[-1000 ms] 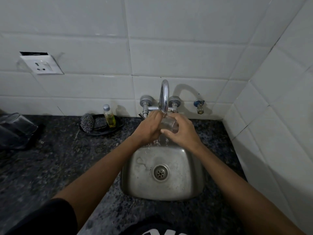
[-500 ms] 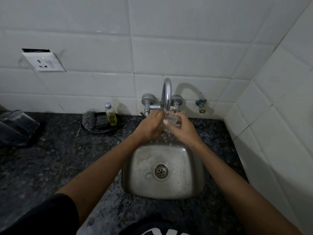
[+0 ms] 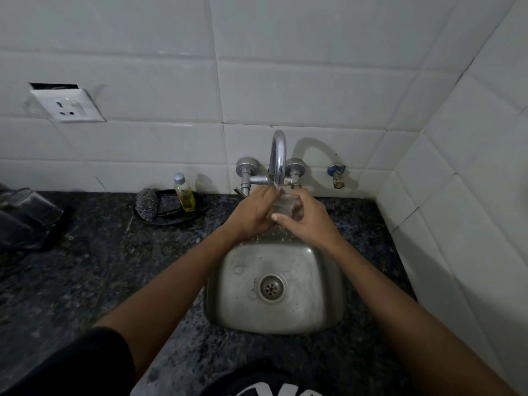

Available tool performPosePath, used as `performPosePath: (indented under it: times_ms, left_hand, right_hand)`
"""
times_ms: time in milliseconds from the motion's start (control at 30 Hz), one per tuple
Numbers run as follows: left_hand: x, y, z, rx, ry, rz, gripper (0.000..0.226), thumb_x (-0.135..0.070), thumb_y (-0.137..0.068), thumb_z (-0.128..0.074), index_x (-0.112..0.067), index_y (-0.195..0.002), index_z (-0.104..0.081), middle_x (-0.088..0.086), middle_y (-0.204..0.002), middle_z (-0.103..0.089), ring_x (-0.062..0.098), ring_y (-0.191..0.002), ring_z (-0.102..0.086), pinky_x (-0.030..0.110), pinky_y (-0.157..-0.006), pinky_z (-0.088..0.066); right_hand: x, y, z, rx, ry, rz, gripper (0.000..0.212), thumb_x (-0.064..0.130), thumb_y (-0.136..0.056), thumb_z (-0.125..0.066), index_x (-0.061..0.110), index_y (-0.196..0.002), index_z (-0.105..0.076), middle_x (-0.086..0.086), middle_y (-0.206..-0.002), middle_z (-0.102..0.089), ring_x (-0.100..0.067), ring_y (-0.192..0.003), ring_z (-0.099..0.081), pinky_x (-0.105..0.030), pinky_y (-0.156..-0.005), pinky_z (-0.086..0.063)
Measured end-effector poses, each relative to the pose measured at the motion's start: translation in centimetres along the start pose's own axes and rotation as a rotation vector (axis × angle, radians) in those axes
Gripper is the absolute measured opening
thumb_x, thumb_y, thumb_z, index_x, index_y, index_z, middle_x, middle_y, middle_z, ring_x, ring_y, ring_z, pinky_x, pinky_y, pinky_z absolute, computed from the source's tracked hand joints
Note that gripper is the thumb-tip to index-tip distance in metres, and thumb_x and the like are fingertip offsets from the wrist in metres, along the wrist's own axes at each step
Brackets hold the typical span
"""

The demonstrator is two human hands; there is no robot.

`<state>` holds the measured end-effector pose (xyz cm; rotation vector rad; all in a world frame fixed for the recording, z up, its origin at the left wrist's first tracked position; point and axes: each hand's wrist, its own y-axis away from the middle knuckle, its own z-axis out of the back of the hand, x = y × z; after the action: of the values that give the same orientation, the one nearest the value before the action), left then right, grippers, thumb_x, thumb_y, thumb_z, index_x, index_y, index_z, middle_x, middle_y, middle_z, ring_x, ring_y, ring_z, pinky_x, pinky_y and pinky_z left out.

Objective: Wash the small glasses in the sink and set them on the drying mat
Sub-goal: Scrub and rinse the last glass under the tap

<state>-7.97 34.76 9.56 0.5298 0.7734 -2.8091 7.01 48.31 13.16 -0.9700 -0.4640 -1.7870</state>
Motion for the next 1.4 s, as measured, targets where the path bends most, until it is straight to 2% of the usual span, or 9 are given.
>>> performPosePath:
  times_ms: [100, 233, 500, 600, 800, 933, 1067, 1167, 1400]
  left_hand:
    - [0.1, -0.1, 0.1, -0.028, -0.019, 0.007, 0.044, -0.023, -0.090, -0.069, 0.002, -0.125, -0.058, 0.019, -0.119, -0.063, 0.033, -0.109, -0.057, 0.043, -0.087, -0.052]
    - [0.1, -0.2, -0.6, -0.061, -0.069, -0.027, 0.043, -0.015, -0.090, -0.074, 0.000, -0.128, -0.059, 0.016, -0.122, -0.063, 0.031, -0.111, -0.057, 0.037, -0.090, -0.050]
    - [0.2, -0.7, -0.1, 0.042, 0.235, 0.178, 0.053, -0.023, -0.074, -0.091, -0.014, -0.118, -0.063, 0.002, -0.115, -0.067, 0.017, -0.105, -0.062, 0.027, -0.089, -0.050]
    - [0.3, -0.7, 0.5, 0.182, 0.570, 0.464, 0.059, -0.015, -0.074, -0.094, -0.021, -0.122, -0.061, -0.002, -0.115, -0.068, 0.010, -0.101, -0.069, 0.021, -0.083, -0.056]
    - [1.5, -0.2, 0.3, 0.278, 1.411, 0.872, 0.047, -0.019, -0.099, -0.058, -0.009, -0.146, -0.055, 0.022, -0.141, -0.062, 0.040, -0.128, -0.063, 0.055, -0.110, -0.051]
    - [0.2, -0.5, -1.8, 0.059, 1.490, 1.058, 0.040, -0.038, -0.105, -0.052, -0.010, -0.124, -0.071, 0.014, -0.118, -0.074, 0.028, -0.106, -0.074, 0.040, -0.078, -0.062]
    - [-1.6, -0.8, -2.9, -0.186, 1.897, 1.062, 0.030, -0.019, -0.101, -0.041, -0.007, -0.104, -0.068, 0.007, -0.087, -0.068, 0.019, -0.073, -0.066, 0.028, -0.059, -0.050]
    - [-1.1, -0.4, -4.0, -0.210, 1.822, 1.043, 0.035, -0.024, -0.103, -0.037, -0.009, -0.111, -0.067, 0.005, -0.091, -0.068, 0.017, -0.076, -0.060, 0.028, -0.062, -0.044]
    - [-0.4, 0.0, -4.0, -0.088, 1.620, 1.130, 0.046, -0.033, -0.105, -0.037, -0.009, -0.104, -0.076, 0.014, -0.097, -0.073, 0.024, -0.076, -0.068, 0.035, -0.064, -0.058]
  right_hand:
    - [-0.9, 0.2, -0.2, 0.053, -0.061, 0.086, 0.067, 0.031, -0.085, -0.087, 0.030, -0.141, -0.049, 0.005, -0.129, -0.062, -0.008, -0.110, -0.067, -0.027, -0.088, -0.061]
    - [-0.2, 0.2, 0.0, 0.125, -0.376, -0.260, 0.058, 0.043, -0.098, -0.070, 0.022, -0.146, -0.044, -0.006, -0.125, -0.069, -0.018, -0.090, -0.077, -0.035, -0.078, -0.066]
    - [-1.3, 0.4, 0.0, 0.001, 0.028, 0.183, 0.062, 0.017, -0.082, -0.088, 0.018, -0.138, -0.062, 0.000, -0.128, -0.058, 0.009, -0.101, -0.058, -0.009, -0.079, -0.049]
    - [-1.5, 0.2, 0.1, 0.013, 0.020, 0.207, 0.065, 0.011, -0.078, -0.089, 0.020, -0.137, -0.064, 0.004, -0.129, -0.055, 0.002, -0.113, -0.057, -0.023, -0.092, -0.056]
    - [-1.2, -0.3, 0.9, 0.128, 0.125, 0.229, 0.063, 0.003, -0.082, -0.081, 0.029, -0.136, -0.063, 0.011, -0.139, -0.047, -0.013, -0.135, -0.045, -0.039, -0.114, -0.047]
    - [-0.5, -0.5, 0.5, 0.165, 0.242, 0.352, 0.069, 0.010, -0.084, -0.084, 0.019, -0.146, -0.057, 0.000, -0.148, -0.046, -0.005, -0.136, -0.039, -0.014, -0.116, -0.032]
    - [0.0, -0.7, -0.1, 0.000, 0.449, 0.557, 0.052, 0.010, -0.085, -0.081, 0.003, -0.133, -0.063, -0.013, -0.136, -0.059, -0.025, -0.130, -0.053, -0.033, -0.113, -0.045]
    - [-0.1, -0.9, -0.2, 0.016, 0.586, 0.624, 0.032, 0.020, -0.092, -0.077, 0.002, -0.117, -0.067, -0.013, -0.119, -0.065, -0.028, -0.117, -0.057, -0.039, -0.104, -0.049]
    - [1.1, -3.2, 1.0, 0.498, 0.745, 0.445, 0.017, 0.020, -0.095, -0.067, 0.022, -0.112, -0.067, 0.001, -0.112, -0.066, -0.018, -0.097, -0.065, -0.032, -0.080, -0.054]
